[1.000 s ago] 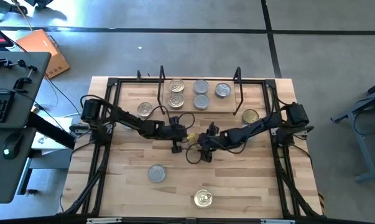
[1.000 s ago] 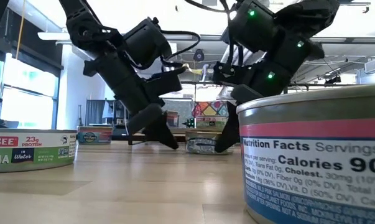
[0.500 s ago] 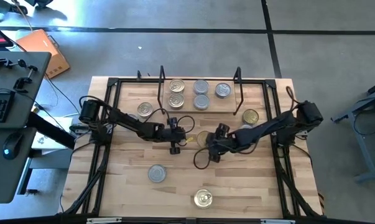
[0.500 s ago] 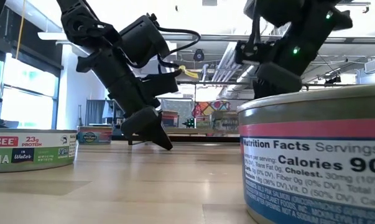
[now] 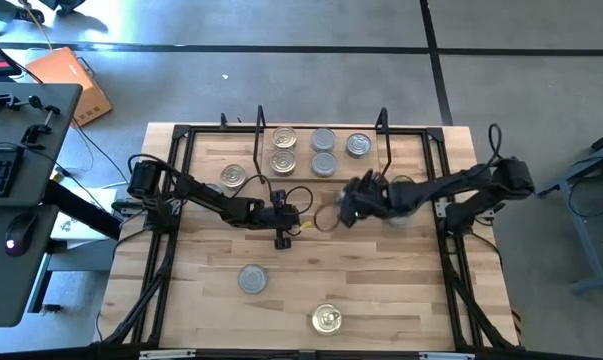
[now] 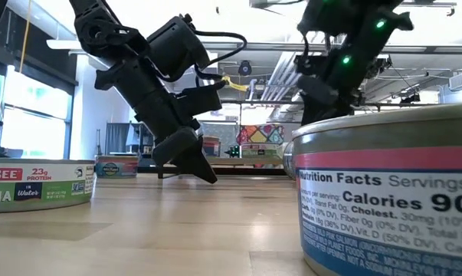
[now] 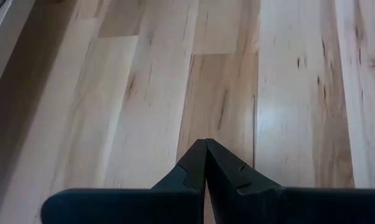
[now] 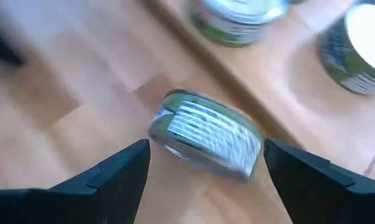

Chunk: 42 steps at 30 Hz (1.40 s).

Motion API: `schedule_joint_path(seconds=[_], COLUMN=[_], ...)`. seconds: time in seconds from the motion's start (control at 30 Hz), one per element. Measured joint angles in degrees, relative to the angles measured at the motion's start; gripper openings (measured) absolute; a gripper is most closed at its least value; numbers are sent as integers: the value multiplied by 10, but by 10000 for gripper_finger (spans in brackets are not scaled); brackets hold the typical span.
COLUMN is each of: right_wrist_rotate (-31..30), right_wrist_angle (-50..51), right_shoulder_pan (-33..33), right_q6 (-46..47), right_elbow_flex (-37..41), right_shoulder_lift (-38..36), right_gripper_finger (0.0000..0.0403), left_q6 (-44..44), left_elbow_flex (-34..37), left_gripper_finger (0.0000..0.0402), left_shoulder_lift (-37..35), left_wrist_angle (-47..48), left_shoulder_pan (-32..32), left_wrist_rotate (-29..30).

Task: Stack canned seafood by type on shelf
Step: Put the green tuna can on the shelf aligned with the other green tuna can

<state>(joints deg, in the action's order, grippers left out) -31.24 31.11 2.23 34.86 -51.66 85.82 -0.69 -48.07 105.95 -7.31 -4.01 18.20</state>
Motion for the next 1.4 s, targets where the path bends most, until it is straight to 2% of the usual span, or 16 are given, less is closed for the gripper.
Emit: schedule_joint_path(seconds=[0.1,0.43,0.77,1.2,1.4], right_wrist_rotate=[32,81,89,94,99], right_wrist_angle=[-7,-1,1,3,44], right_shoulder_pan=[-28,-26,-35,-41,-41], right_q6=[-36,-138,-329,-347,-381], right_elbow_flex=[0,-1,-1,-2,-49], right_shoulder_lift=[0,0,1,0,0], right_gripper_finger=[308,309,265,261,261], left_q6=[0,0,0,0,0], left_elbow_flex=[0,0,0,0,0], left_gripper_finger=[0,0,0,0,0], left_shoulder_lift=[0,0,0,0,0], left_wrist_angle=[1,1,0,0,0], left_shoulder_pan=[0,0,-1,-1,-1], left_wrist_rotate=[-2,-12,-12,-12,-12])
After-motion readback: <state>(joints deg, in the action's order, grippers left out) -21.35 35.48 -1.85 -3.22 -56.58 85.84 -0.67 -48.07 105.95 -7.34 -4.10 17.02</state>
